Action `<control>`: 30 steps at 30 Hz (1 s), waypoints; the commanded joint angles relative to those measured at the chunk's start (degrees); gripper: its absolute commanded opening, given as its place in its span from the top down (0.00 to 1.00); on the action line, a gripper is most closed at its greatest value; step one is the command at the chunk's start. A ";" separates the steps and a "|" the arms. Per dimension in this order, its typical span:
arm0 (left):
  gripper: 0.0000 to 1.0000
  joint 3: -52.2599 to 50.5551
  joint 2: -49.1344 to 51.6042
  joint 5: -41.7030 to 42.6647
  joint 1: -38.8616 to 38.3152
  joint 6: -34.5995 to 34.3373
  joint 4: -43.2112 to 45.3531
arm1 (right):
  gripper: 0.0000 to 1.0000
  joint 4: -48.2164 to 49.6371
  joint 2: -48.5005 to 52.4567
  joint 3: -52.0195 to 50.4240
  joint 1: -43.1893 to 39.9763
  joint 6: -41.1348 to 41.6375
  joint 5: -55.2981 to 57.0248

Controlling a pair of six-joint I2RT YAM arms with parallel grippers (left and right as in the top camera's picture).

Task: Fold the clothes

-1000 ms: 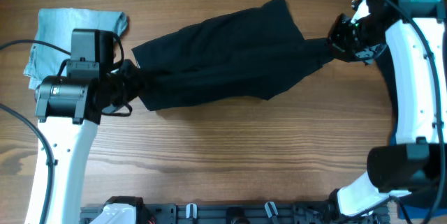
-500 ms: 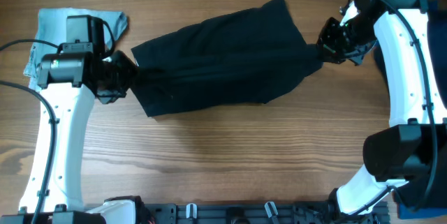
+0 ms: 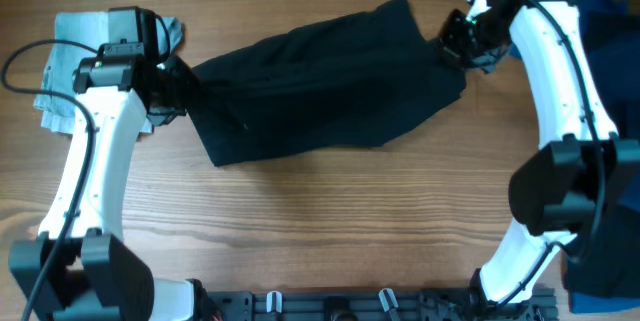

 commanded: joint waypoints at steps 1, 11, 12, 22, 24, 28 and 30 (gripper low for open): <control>0.96 0.92 3.45 -16.72 4.26 -0.92 0.94 | 0.96 5.60 3.76 1.03 -0.87 0.35 11.80; 0.92 0.92 12.09 -16.65 4.24 -0.94 10.47 | 0.89 23.50 12.55 1.01 3.85 0.44 12.68; 0.81 0.92 12.68 -16.46 4.24 -0.92 11.17 | 0.86 24.33 13.66 1.01 4.11 0.46 12.68; 0.00 6.03 9.60 -8.41 4.22 7.13 17.27 | 0.02 40.00 14.10 1.03 4.09 -12.39 -0.11; 0.00 6.97 6.95 -6.12 4.22 7.65 16.87 | 0.02 38.40 11.15 1.03 3.54 -13.75 -1.99; 0.21 7.06 1.31 0.11 4.22 8.17 13.49 | 0.17 29.14 4.85 1.03 3.30 -17.77 -3.23; 0.96 7.06 -0.22 2.25 4.22 8.17 8.61 | 0.60 21.81 2.54 1.03 3.30 -20.11 -2.67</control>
